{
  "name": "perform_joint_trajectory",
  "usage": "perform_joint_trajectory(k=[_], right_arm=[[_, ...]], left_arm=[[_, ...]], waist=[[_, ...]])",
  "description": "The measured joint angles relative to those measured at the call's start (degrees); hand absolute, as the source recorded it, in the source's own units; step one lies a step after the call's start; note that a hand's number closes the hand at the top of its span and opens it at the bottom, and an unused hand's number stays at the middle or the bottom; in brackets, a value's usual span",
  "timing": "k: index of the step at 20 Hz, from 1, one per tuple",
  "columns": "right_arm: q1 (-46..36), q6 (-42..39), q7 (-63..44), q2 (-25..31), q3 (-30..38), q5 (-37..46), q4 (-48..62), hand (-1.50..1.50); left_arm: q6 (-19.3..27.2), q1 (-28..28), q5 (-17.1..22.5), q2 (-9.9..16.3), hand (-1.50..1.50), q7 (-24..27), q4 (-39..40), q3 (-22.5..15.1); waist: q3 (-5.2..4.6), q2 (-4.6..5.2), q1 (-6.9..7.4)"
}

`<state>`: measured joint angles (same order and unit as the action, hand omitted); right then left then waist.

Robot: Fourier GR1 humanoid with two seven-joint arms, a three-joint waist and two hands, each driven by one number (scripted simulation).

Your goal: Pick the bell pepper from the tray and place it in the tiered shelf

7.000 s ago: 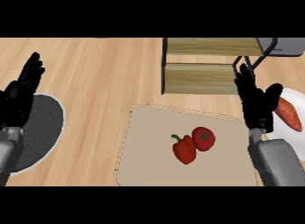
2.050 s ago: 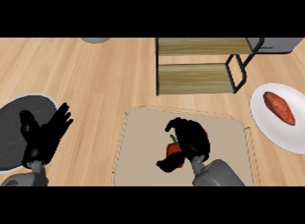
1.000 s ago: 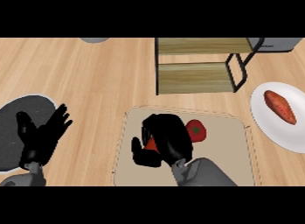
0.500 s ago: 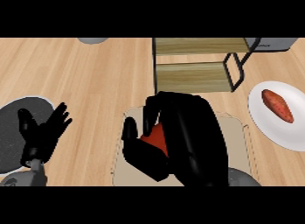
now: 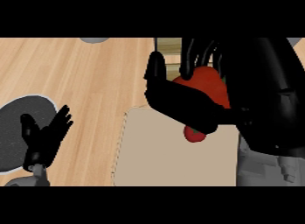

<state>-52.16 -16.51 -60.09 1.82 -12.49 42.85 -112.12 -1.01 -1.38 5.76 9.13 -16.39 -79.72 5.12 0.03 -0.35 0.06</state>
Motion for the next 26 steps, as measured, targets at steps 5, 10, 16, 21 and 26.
perform_joint_trajectory(k=[5, 10, 16, 21, 26], right_arm=[[-7.8, -2.5, 1.2, 3.4, 9.6, -3.4, 5.2, 1.5], [-14.2, -3.9, 4.5, 8.0, 16.2, -5.2, 15.5, 1.5], [-17.6, -5.2, 10.6, 12.7, 20.2, -7.4, 26.8, 1.5], [-18.8, -5.2, 16.1, 14.7, 19.9, -7.1, 34.6, 1.5], [-20.2, -0.6, 23.0, 15.2, 18.9, -4.4, 44.3, 1.5]], left_arm=[[-0.5, -0.5, 0.3, 0.5, 0.0, 0.0, 0.6, 0.6], [0.1, -0.9, 0.0, -0.4, 0.0, -1.1, -0.1, 0.0], [-0.5, -1.2, 0.0, -0.1, 0.0, -0.1, 0.9, 0.5], [-0.2, -1.8, -0.3, 0.0, 0.0, -1.1, 0.9, 0.5], [-0.7, -1.7, -0.6, -0.2, 0.0, 0.2, 1.3, 0.3]], waist=[[0.04, 0.08, 0.02], [0.01, 0.24, 0.38], [0.04, 0.34, 0.55], [0.04, 0.39, 0.61], [0.09, 0.48, 0.92]])
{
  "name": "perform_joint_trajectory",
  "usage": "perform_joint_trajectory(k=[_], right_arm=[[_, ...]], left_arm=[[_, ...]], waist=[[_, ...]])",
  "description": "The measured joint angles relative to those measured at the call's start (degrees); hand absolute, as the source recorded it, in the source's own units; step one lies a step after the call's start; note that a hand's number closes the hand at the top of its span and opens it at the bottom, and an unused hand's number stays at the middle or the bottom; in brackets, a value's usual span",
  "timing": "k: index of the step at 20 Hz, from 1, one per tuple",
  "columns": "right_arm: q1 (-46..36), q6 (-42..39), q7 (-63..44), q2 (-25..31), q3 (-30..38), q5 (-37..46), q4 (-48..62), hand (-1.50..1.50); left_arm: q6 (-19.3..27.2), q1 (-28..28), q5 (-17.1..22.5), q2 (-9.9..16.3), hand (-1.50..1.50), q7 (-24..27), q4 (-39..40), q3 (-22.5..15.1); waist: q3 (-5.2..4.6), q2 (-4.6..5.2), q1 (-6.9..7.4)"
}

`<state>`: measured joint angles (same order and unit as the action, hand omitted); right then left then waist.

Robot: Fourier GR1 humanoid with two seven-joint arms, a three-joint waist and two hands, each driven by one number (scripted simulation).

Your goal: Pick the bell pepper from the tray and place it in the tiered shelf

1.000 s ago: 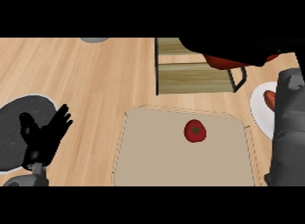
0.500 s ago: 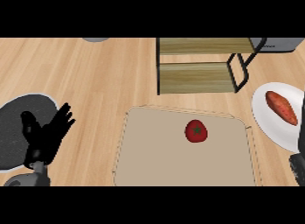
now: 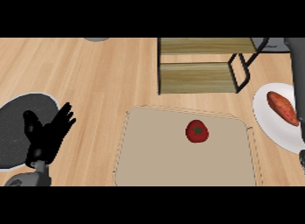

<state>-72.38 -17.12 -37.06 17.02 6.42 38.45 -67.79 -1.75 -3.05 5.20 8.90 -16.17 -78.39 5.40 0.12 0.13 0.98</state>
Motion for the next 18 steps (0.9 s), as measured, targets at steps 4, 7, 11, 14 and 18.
perform_joint_trajectory(k=[4, 7, 11, 14, 18], right_arm=[[-1.5, 3.5, 4.5, 0.4, 0.3, 1.6, 7.4, 1.5], [-2.1, 6.4, 7.6, 0.4, 0.1, 2.9, 12.1, 1.5], [-3.4, 9.1, 11.6, 1.0, 0.7, 3.7, 17.3, 1.5], [-4.9, 10.9, 14.5, 1.0, 1.1, 4.0, 21.0, 1.5], [-5.7, 11.3, 17.5, 1.5, 1.7, 3.5, 23.7, 1.5]], left_arm=[[0.8, -0.9, -0.2, -0.5, 0.0, -1.1, 0.2, 0.0], [0.3, -0.1, 0.3, -0.4, 0.0, -2.1, -1.2, 0.0], [-0.4, 0.2, 0.3, -0.1, 0.0, -1.2, -0.8, 0.2], [-0.8, -0.4, 0.4, 0.2, 0.0, -0.4, 0.6, 0.8], [-0.3, -0.7, 0.5, 0.0, 0.0, -1.9, -0.3, 0.9]], waist=[[0.02, 0.04, 0.1], [-0.05, 0.08, 0.19], [-0.05, 0.08, 0.14], [0.03, 0.07, 0.19], [-0.02, 0.03, 0.05]])
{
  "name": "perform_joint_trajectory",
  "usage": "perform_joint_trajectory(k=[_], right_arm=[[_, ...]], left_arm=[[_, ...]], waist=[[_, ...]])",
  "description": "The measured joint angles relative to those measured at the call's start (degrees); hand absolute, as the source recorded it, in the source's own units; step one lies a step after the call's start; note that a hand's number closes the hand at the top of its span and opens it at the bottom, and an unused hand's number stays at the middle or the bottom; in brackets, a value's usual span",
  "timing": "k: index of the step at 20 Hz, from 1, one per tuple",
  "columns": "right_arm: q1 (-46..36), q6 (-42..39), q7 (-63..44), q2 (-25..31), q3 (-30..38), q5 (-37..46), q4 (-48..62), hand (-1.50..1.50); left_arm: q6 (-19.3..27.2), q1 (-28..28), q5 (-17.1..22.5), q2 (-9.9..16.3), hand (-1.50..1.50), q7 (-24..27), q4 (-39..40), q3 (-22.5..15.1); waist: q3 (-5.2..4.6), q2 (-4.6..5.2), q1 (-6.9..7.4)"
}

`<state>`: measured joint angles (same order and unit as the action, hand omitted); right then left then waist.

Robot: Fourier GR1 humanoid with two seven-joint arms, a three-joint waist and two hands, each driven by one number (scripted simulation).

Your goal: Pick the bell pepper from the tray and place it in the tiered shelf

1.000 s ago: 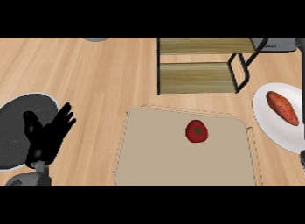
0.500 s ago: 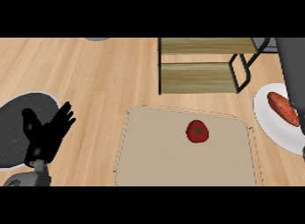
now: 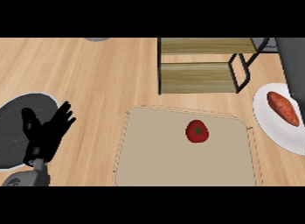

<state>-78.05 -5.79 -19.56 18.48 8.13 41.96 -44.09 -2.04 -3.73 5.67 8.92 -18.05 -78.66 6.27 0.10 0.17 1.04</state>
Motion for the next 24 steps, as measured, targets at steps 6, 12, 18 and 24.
perform_joint_trajectory(k=[6, 12, 18, 24], right_arm=[[-0.8, 0.0, 3.9, 1.4, -0.7, 1.3, 4.4, 1.5], [-1.3, 5.5, 0.6, 0.6, 5.4, -2.9, 4.2, -1.5], [-2.8, 9.3, -0.1, -0.5, 11.4, -8.8, 4.2, -1.5], [-4.1, 12.8, -1.7, -0.3, 17.0, -14.6, 2.9, -1.5]], left_arm=[[-0.8, -0.1, 0.1, 0.5, 0.0, 1.3, 1.3, 0.7], [-0.5, 0.7, -0.1, -0.2, 0.0, 0.5, -0.4, 0.0], [-0.3, 0.9, -0.4, -0.3, 0.0, 1.3, 0.0, 0.0], [0.4, 1.0, -1.2, -0.5, 0.0, 1.0, -0.3, -0.2]], waist=[[-0.01, -0.01, -0.08], [-0.04, -0.08, -0.16], [0.04, -0.07, -0.09], [0.06, -0.16, -0.26]])
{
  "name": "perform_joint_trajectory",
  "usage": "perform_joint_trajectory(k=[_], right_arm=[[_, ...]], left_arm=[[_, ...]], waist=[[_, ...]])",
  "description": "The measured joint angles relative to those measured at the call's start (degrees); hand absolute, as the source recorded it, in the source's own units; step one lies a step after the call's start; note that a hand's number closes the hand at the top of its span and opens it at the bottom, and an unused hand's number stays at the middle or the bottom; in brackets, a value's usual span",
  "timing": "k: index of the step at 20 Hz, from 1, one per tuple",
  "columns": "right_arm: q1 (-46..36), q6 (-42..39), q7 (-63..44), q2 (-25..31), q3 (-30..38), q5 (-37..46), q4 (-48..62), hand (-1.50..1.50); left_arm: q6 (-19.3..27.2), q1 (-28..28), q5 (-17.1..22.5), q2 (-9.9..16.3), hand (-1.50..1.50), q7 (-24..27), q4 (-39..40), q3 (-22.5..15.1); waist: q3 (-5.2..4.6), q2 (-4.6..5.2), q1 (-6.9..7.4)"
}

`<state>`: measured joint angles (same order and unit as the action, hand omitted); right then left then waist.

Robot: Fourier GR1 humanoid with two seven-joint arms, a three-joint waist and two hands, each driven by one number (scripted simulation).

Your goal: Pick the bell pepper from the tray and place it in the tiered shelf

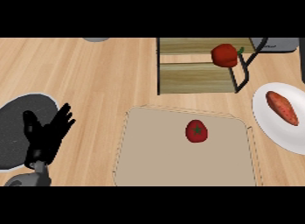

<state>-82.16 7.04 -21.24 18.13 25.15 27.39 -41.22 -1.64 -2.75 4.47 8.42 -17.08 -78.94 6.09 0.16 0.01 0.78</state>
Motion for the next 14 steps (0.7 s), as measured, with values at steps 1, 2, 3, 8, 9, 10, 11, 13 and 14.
perform_joint_trajectory(k=[1, 2, 3, 8, 9, 10, 11, 13, 14], right_arm=[[-0.1, 0.8, -0.2, 0.7, 0.8, -0.6, -0.2, -1.5], [0.0, 1.6, 0.0, 1.6, 1.5, -0.9, -0.4, -1.5], [0.5, 2.6, 0.0, 1.8, 1.9, -1.2, -0.9, -1.5], [0.9, 6.7, -1.9, 6.9, 3.1, -0.1, -1.3, -1.5], [1.1, 7.7, -2.0, 8.1, 3.8, -0.2, -1.1, -1.5], [1.1, 8.3, -2.5, 9.4, 4.5, -0.3, -1.0, -1.5], [2.2, 8.4, -2.5, 10.2, 5.3, -1.0, -1.8, -1.5], [3.3, 8.3, -3.1, 12.7, 6.7, -2.1, -2.5, -1.5], [4.6, 7.8, -3.6, 13.6, 7.4, -2.8, -3.5, -1.5]], left_arm=[[-0.1, -0.1, 0.2, 0.0, 0.0, -0.1, 0.1, 0.1], [-0.1, 0.0, 0.2, -0.1, 0.0, -0.2, -0.2, -0.1], [-0.4, 0.0, 0.3, 0.1, 0.0, 0.3, 0.4, 0.3], [-0.1, 0.0, 0.2, 0.0, 0.0, -0.7, -0.3, 0.1], [-0.2, 0.2, 0.3, -0.1, 0.0, -0.5, -0.5, 0.1], [-0.1, 0.0, 0.3, -0.1, 0.0, -0.6, -0.3, 0.3], [-0.5, 0.1, 0.7, 0.3, 0.0, -0.6, -0.2, 0.6], [-0.3, -0.4, 0.6, 0.3, 0.0, -0.6, 0.5, 0.9], [-1.0, 0.2, 1.0, 0.8, 0.0, -0.1, 0.2, 1.3]], waist=[[0.0, 0.0, -0.04], [-0.01, 0.0, -0.06], [0.01, -0.03, -0.18], [-0.05, -0.03, -0.3], [-0.05, 0.01, -0.23], [-0.03, 0.02, -0.28], [-0.05, -0.06, -0.51], [0.0, -0.1, -0.7], [-0.03, -0.19, -0.87]])
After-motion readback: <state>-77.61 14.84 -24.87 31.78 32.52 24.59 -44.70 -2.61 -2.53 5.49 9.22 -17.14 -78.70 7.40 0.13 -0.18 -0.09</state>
